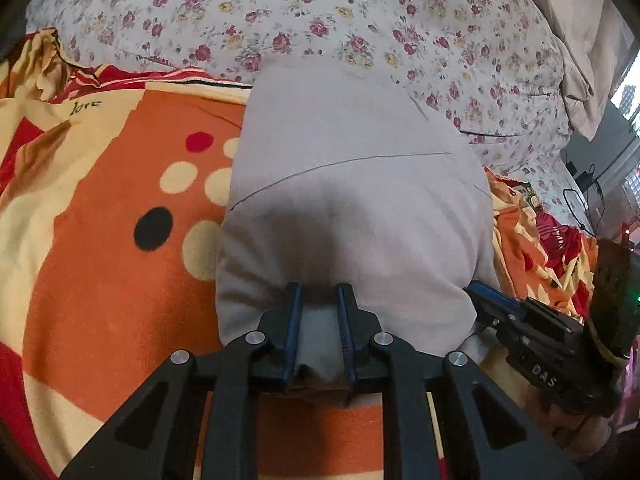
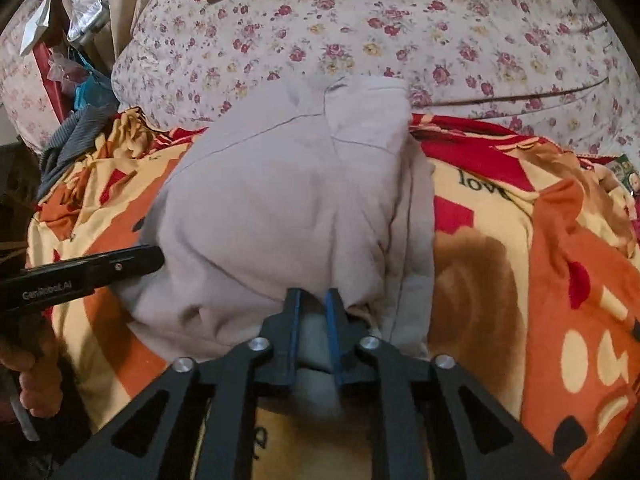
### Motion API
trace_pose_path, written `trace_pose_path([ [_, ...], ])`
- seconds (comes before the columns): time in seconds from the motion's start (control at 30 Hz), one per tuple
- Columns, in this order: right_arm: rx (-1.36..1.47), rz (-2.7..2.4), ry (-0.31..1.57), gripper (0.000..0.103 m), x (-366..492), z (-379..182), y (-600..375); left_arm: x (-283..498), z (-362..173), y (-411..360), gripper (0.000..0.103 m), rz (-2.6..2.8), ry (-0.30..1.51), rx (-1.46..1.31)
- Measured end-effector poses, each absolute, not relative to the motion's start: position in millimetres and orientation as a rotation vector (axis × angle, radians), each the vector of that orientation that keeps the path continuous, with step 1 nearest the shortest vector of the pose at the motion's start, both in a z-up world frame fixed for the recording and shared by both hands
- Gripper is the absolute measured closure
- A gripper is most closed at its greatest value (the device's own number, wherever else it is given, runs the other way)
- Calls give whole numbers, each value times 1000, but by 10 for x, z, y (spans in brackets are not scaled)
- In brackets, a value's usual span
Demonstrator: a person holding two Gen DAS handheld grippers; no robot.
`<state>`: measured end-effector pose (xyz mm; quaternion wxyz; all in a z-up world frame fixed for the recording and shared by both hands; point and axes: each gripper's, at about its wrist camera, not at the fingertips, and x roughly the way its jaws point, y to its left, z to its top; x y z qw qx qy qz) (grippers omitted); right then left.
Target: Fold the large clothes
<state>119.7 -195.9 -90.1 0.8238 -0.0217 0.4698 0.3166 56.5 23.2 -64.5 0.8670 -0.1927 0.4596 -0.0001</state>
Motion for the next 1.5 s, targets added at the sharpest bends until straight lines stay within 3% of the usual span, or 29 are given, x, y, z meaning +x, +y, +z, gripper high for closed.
trace_pose_path([
  [0.07,-41,699,998,69,1161,-907,-1939,556,-646,216,84,-9,958,-396],
  [0.13,-65,729,990,51,1076,-896,-1899,569,-638,185,65,-38,948,-399],
  [0.23,-117,724,971,49,1007,-885,-1814,545,-637,117,39,-88,922,-421],
  [0.37,-107,728,963,49,1001,-876,-1842,536,-634,101,28,-91,897,-470],
  [0.53,-121,726,955,44,955,-860,-1811,644,-657,189,4,-149,906,-635],
  [0.87,-113,469,954,40,509,-512,-2154,227,-293,-104,4,-44,794,-387],
  [1.1,-203,297,900,40,16,-214,-2612,-404,-85,-481,5,165,854,-221],
  [1.27,-98,300,863,40,-95,95,-2938,-687,199,-603,5,246,825,-170],
  [1.5,-107,289,899,38,-115,-28,-3006,-877,516,-789,5,227,748,-125],
])
